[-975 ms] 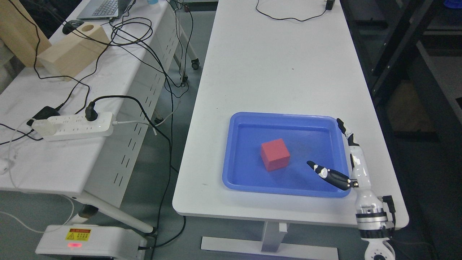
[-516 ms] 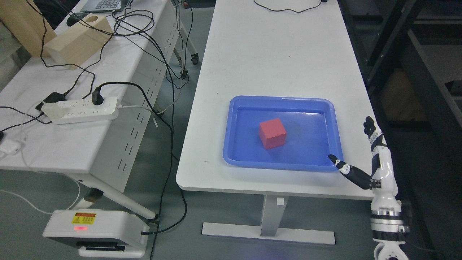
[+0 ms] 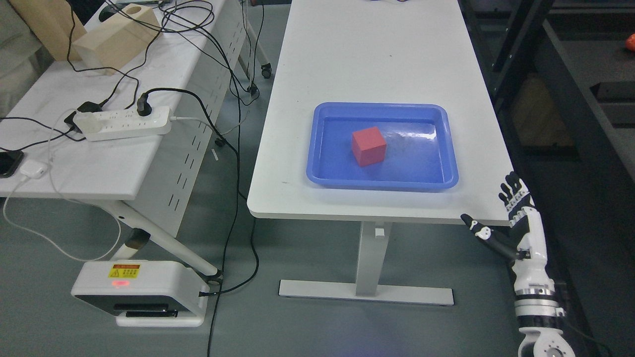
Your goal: Pick pink block from left shelf to tray
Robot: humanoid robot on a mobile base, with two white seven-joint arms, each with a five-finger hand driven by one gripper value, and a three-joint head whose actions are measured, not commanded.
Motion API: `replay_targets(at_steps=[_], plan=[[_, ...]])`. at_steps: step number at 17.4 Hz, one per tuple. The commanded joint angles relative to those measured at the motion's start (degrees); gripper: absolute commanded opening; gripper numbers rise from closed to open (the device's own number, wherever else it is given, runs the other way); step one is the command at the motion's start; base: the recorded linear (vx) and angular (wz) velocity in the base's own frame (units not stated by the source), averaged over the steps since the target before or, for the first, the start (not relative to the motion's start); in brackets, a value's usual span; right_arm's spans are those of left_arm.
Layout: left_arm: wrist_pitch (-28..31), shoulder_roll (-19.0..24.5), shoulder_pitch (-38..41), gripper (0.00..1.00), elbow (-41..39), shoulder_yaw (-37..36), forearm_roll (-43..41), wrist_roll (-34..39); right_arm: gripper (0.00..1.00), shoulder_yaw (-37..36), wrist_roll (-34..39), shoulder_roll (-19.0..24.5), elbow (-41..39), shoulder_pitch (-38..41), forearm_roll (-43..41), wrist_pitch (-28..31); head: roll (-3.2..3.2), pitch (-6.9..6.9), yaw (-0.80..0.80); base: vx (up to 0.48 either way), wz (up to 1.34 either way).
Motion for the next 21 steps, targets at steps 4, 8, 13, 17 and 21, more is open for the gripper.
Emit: replay_targets(at_steps=[4,8,13,17,21], plan=[[-0.03,1.00,1.13,1.00,-1.00,0.00,0.00,0.01,1.00,-0.76,8.81,-1.06,0.12,0.16,-2.86,3.33,0.00,0.00,0.00,-0.162,-0.08],[-0.03,1.00,1.13,1.00,-1.00,0.00,0.00,0.01,1.00,-0.58,9.25,-1.06,0.21,-0.01,-2.86,4.29,0.00,0.00,0.00,-0.114,-0.07],[-0.03,1.00,1.13,1.00,-1.00,0.00,0.00,0.01,1.00,-0.32,9.34,-1.06,0.21,0.25,-2.86,4.29,0.00,0.00,0.00,-0.075,0.05],[-0.03,1.00,1.13,1.00,-1.00,0.00,0.00,0.01,1.00,0.12,9.34,-1.00,0.21,-0.01,-2.86,4.29,0.00,0.00,0.00,-0.028,0.00],[-0.03,1.00,1.13,1.00,-1.00,0.00,0.00,0.01,1.00,0.73,9.34,-1.00,0.21,-0.19,-2.68,4.29,0.00,0.00,0.00,0.000,0.00]])
